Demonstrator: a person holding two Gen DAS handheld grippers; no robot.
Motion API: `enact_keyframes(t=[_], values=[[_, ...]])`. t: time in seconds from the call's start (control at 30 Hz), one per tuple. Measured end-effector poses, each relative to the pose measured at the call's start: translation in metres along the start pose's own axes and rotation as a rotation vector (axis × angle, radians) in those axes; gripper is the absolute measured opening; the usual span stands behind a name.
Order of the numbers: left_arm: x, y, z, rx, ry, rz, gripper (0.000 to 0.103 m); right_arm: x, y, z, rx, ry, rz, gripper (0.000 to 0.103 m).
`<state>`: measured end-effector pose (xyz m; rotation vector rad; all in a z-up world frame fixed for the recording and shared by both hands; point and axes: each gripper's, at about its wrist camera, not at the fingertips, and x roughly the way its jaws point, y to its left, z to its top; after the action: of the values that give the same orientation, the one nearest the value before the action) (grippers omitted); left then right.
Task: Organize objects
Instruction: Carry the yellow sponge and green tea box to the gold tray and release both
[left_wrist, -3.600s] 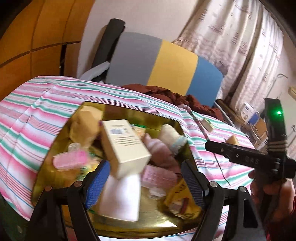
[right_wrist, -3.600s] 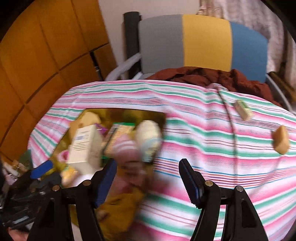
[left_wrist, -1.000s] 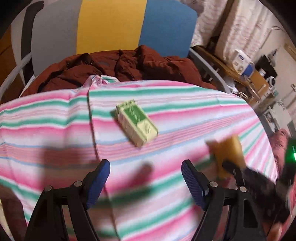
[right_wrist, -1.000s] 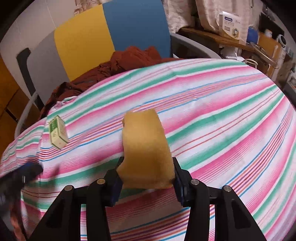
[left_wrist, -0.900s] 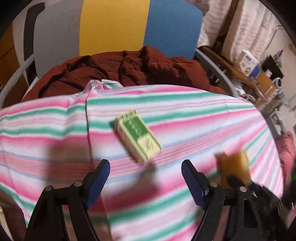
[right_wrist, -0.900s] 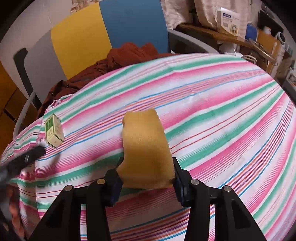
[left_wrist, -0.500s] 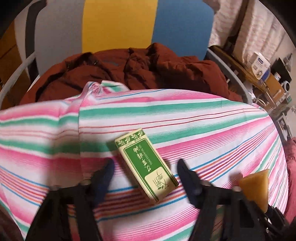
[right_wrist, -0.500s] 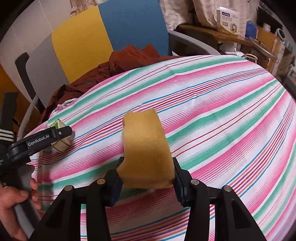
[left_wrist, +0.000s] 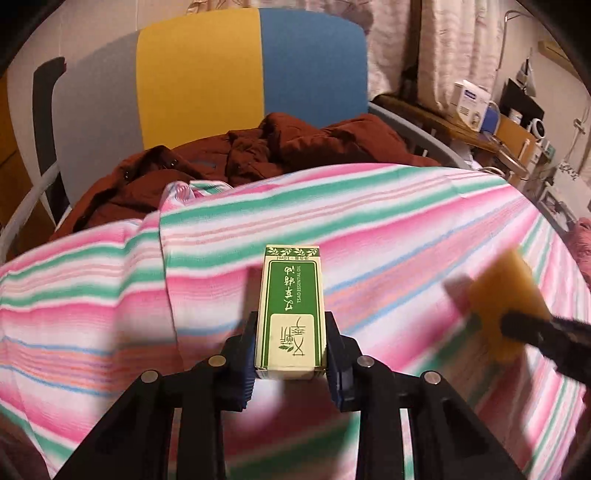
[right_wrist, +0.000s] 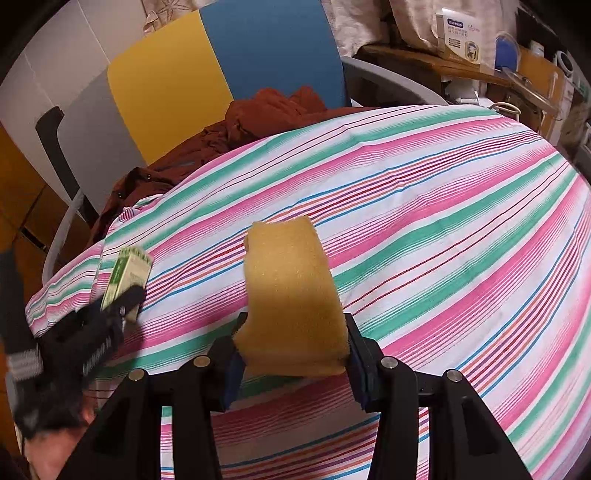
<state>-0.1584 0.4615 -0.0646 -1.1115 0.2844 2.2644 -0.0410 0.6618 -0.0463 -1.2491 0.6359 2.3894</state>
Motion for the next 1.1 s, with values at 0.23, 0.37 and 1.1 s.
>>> enact_keyframes(t=[0.23, 0.37, 1.1], values=[[-0.032, -0.012, -0.039, 0.039, -0.018, -0.054, 0.030, 0.001, 0.006, -0.001, -0.042, -0.010, -0.030, 0.048], [-0.050, -0.013, -0.058, 0.030, -0.022, -0.076, 0.030, -0.002, 0.013, -0.003, -0.076, -0.027, -0.056, 0.048], [-0.137, 0.016, -0.121, -0.074, -0.034, -0.238, 0.030, -0.061, 0.069, -0.033, -0.285, -0.062, -0.129, 0.048]])
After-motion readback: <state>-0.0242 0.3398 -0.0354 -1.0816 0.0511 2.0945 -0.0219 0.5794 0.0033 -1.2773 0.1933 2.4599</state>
